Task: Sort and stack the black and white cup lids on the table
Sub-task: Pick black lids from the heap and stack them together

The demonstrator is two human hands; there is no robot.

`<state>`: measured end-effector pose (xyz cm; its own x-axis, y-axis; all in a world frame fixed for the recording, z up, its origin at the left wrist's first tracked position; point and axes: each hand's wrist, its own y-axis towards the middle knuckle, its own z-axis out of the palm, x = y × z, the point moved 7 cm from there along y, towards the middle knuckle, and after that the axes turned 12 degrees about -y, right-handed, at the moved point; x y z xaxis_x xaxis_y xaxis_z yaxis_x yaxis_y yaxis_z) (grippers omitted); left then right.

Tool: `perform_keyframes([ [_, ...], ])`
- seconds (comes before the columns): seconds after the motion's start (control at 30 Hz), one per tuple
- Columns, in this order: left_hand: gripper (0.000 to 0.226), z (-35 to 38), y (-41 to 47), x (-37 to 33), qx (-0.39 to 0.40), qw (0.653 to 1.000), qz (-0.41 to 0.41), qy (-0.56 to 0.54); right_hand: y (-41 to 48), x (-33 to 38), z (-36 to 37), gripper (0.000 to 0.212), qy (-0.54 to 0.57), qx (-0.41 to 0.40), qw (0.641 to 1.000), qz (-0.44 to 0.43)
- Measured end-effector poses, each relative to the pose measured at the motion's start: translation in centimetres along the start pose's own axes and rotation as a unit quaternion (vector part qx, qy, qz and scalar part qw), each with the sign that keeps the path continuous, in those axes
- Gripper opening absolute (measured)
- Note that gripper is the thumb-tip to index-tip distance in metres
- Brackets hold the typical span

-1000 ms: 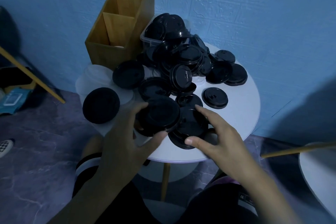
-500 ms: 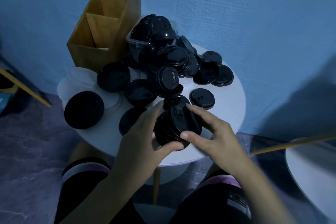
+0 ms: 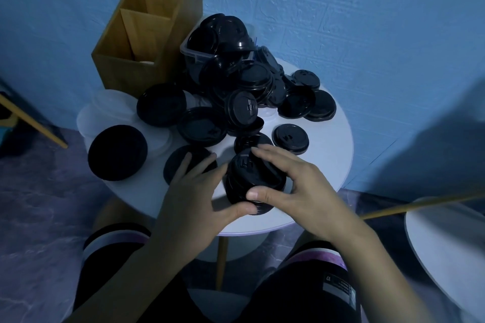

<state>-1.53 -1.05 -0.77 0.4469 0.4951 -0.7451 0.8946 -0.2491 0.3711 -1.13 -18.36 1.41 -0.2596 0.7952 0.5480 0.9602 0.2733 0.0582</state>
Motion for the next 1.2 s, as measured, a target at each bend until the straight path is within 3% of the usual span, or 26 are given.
perform_keyframes([
  [0.27, 0.072, -0.6, 0.1, -0.5, -0.04, 0.999, 0.021, 0.016, -0.5, -0.4, 0.0, 0.068, 0.096, 0.065, 0.993, -0.008],
  [0.53, 0.072, -0.6, 0.3, -0.6, -0.032, 0.999, 0.026, 0.028, 0.2, -0.2, 0.0, 0.07, 0.059, 0.109, 0.992, -0.024],
  [0.67, 0.073, -0.6, 0.2, -1.1, -0.051, 0.996, 0.059, 0.053, 0.3, -0.2, 0.1, 0.07, 0.03, 0.102, 0.994, -0.027],
  [0.8, 0.077, -0.3, 0.3, -0.2, -0.035, 0.998, 0.021, 0.038, 0.3, 0.0, -0.1, 0.07, 0.005, 0.083, 0.996, -0.027],
  [1.07, 0.078, 0.1, 0.2, 0.4, -0.016, 0.999, 0.024, 0.022, 0.3, -0.1, -0.2, 0.074, -0.026, 0.05, 0.998, -0.014],
  [1.2, 0.096, 0.6, 0.1, 1.2, 0.007, 1.0, 0.006, 0.016, 0.2, -0.1, -0.2, 0.078, -0.018, 0.045, 0.999, -0.011],
])
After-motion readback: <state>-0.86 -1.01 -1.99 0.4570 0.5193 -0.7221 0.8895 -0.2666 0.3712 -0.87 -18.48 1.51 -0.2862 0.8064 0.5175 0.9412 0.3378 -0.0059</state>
